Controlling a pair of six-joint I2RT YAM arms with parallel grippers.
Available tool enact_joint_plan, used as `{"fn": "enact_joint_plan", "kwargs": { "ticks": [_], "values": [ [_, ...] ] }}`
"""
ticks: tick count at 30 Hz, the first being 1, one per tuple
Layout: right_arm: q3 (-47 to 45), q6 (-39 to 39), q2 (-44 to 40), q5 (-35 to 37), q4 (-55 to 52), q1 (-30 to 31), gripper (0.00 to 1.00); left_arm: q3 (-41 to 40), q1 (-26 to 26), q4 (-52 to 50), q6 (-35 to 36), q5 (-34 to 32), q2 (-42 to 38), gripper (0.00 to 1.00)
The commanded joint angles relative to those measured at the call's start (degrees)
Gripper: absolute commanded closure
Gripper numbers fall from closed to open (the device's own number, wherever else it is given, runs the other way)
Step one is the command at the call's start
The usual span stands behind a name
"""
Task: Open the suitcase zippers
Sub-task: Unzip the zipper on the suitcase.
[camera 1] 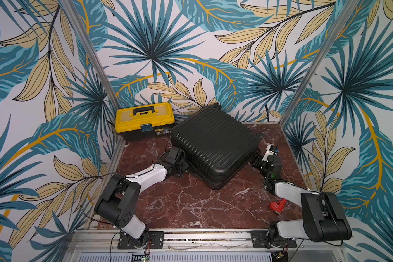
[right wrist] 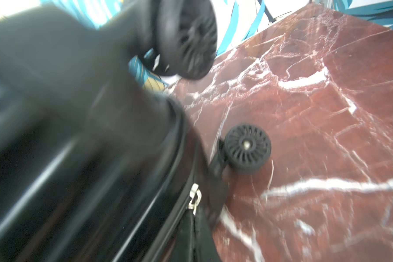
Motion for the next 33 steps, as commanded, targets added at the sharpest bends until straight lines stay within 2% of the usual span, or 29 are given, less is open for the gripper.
{"fn": "enact_joint_plan", "kwargs": {
  "ticks": [1, 5, 9, 13, 18, 22, 27, 33],
  "values": [
    [4.27, 2.94, 4.01, -0.13, 4.92, -3.21, 1.0, -1.14, 1.61, -9.48, 6.02, -4.65, 0.8, 1.0],
    [8.65, 3.86, 9.33, -2.59, 5.93, -5.64, 1.0, -0.49, 1.43, -9.96, 7.57, -4.86, 1.05, 1.0],
    [12.45, 5.87, 14.71, -8.72, 8.49, -8.07, 1.0, -0.39, 1.42, -10.32, 8.3, -5.33, 1.89, 1.0],
    [14.9, 9.22, 19.47, -17.19, 15.18, -10.41, 0.95, -0.24, 1.37, -10.3, 8.5, -5.56, 2.76, 1.0],
    [15.63, 12.38, 23.56, -21.74, 20.73, -11.92, 0.79, 0.29, 1.37, -10.32, 9.23, -5.54, 3.37, 1.0],
    [13.64, 13.66, 24.0, -20.16, 23.31, -12.84, 0.81, 0.28, 1.41, -10.5, 9.47, -5.61, 3.6, 1.0],
    [13.75, 13.54, 22.87, -21.28, 19.69, -12.9, 0.94, 0.67, 1.41, -10.87, 9.66, -5.33, 3.81, 1.0],
    [6.83, 11.32, 12.34, -17.53, 12.63, -12.89, 0.85, 1.4, 1.32, -13.27, 11.5, -4.93, 2.8, 1.0]
  ]
}}
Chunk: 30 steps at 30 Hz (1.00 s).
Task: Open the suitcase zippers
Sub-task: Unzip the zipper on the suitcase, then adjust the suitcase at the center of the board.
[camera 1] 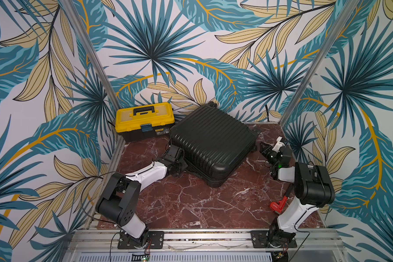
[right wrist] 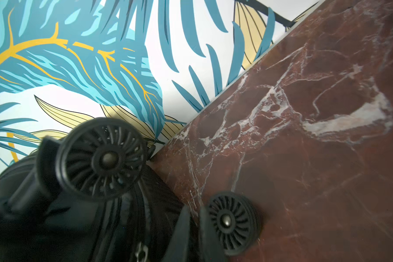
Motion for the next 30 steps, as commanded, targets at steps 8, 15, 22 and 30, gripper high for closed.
{"fn": "enact_joint_plan", "kwargs": {
  "ticks": [8, 15, 22, 30],
  "values": [
    [-5.16, 1.66, -18.92, 3.16, -24.49, 0.4, 0.81, -0.13, -0.13, -11.92, 8.25, -3.63, -0.41, 1.0],
    [-2.93, 0.79, -34.08, 7.41, -50.47, 4.89, 0.84, -0.3, -9.28, -12.01, 7.0, -4.03, -4.58, 1.0],
    [6.81, 0.74, -31.11, 7.6, -64.03, 4.9, 0.77, -1.98, -22.1, -15.0, 10.28, -9.88, -11.56, 0.49],
    [9.37, -2.07, -36.6, 15.91, -72.91, 4.99, 0.75, 0.34, -25.17, -23.31, 19.41, -16.19, -31.22, 0.2]
  ]
}}
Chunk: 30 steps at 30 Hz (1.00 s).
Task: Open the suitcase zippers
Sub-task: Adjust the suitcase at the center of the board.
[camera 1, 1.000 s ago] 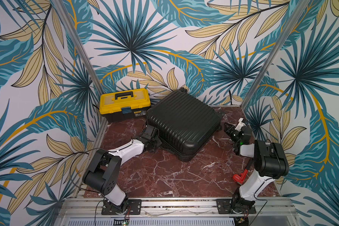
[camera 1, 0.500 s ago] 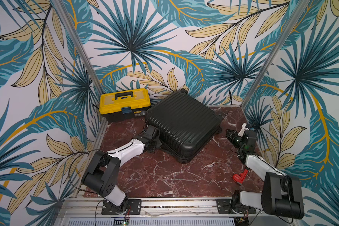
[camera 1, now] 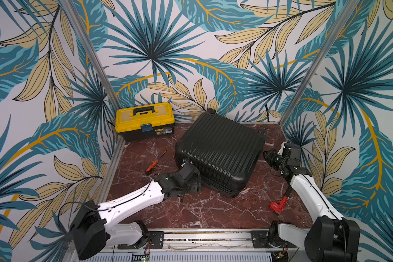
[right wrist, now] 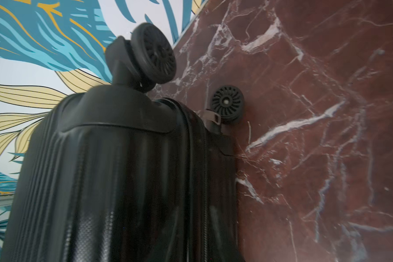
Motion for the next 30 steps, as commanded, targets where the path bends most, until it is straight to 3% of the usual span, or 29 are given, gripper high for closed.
{"fn": "enact_joint_plan", "kwargs": {
  "ticks": [1, 6, 11, 15, 17, 21, 25, 30],
  "values": [
    [0.98, -2.18, -3.9, 5.41, -7.2, 0.21, 0.75, 3.68, 0.86, -4.25, 7.41, -5.54, -7.99, 0.2],
    [-0.41, -1.5, -8.14, 5.54, -9.65, 1.18, 0.75, 16.57, 14.78, -7.62, 11.18, -4.67, -4.13, 0.2],
    [-2.13, -0.46, -10.16, 4.68, -10.64, 2.34, 0.76, 27.35, 28.0, -4.31, 10.65, -4.92, 10.68, 0.24],
    [-0.78, -1.29, -9.01, 2.53, -12.14, 2.35, 0.78, 34.05, 34.1, -0.79, 10.52, 1.82, 22.97, 0.36],
    [1.05, -1.79, -7.85, 1.58, -13.89, 2.34, 0.78, 37.47, 37.0, -0.73, 10.24, 9.17, 28.39, 0.43],
    [3.68, -2.19, -3.81, -1.56, -14.22, 2.34, 0.78, 41.21, 37.69, -0.73, 10.93, 18.94, 34.2, 0.52],
    [9.77, -2.07, 5.98, -9.37, -14.04, 2.34, 0.81, 39.26, 35.67, -0.16, 11.64, 20.48, 33.42, 0.54],
    [17.48, -1.37, 13.28, -11.35, -11.74, 2.34, 0.84, 31.73, 33.47, 3.16, 9.52, 24.37, 29.47, 0.55]
  ]
}}
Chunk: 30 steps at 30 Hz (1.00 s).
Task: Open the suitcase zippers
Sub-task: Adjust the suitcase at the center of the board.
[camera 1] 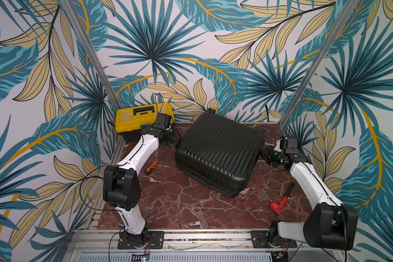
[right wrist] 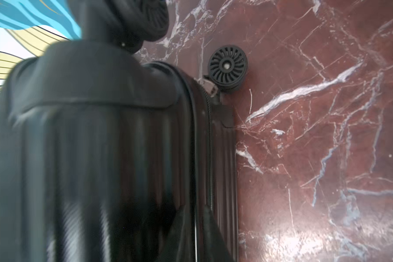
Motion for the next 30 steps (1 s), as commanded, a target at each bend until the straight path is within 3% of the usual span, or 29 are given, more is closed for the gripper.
{"fn": "enact_joint_plan", "kwargs": {
  "ticks": [1, 9, 14, 19, 23, 28, 30],
  "values": [
    [5.54, -0.26, 3.65, -6.9, 2.52, 1.0, 0.84, -5.84, -2.9, 1.48, -0.95, 7.06, -3.88, 0.55],
    [17.02, -1.84, 16.68, -16.92, 2.07, 0.99, 0.84, -20.96, -6.47, 9.36, -6.8, 13.19, -12.23, 0.55],
    [19.83, -5.74, 15.73, -8.03, -4.89, -0.07, 0.84, -24.26, -7.25, 10.51, -7.78, 13.46, -16.24, 0.55],
    [6.83, -0.68, 6.02, -2.0, 0.36, -4.5, 0.92, -25.39, -6.68, 8.94, -6.54, 7.48, -18.86, 0.54],
    [-5.14, 2.32, -0.88, -2.98, 5.44, -6.36, 0.98, -27.25, -4.52, 8.64, -7.43, 3.11, -19.43, 0.53],
    [-19.77, 8.42, -4.39, -12.28, 19.6, -13.89, 1.0, -27.35, -2.01, 8.68, -7.03, 2.36, -17.44, 0.54],
    [-24.27, 12.3, -2.8, -19.98, 27.36, -17.24, 1.0, -26.94, -1.98, 8.89, -7.09, 3.11, -16.4, 0.54]
  ]
}}
